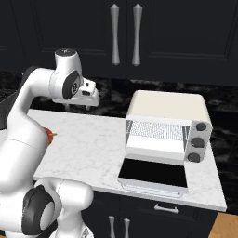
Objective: Pick up the kebab skewer and baguette bread, and place them inside the toaster oven. Close the toaster oven door and start by setting the timer.
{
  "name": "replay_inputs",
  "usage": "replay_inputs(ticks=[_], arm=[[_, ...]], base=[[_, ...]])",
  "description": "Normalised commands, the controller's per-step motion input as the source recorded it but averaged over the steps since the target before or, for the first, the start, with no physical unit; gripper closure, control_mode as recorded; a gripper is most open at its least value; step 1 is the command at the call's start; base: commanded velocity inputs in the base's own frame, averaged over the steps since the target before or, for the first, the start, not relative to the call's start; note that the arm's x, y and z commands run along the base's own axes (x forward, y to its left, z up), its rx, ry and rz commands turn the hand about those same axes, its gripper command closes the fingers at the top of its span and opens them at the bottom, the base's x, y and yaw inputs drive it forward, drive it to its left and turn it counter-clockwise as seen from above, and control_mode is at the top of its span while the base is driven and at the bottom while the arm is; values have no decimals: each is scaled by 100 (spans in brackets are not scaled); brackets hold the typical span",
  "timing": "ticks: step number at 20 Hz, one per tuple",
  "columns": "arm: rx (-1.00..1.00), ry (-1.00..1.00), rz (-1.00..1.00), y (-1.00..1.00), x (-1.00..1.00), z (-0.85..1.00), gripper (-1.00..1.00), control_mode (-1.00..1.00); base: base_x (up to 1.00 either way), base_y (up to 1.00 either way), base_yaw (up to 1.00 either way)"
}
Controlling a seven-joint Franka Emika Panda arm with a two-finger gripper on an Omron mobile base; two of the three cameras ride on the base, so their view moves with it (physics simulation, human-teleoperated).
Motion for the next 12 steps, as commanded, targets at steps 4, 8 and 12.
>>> replay_inputs(ticks=[4,8,12], arm=[[0,0,0,0,0,0,-100,100],[0,0,0,0,0,0,-100,100],[0,0,0,0,0,0,-100,100]], base=[[0,0,0],[0,0,0],[0,0,0]])
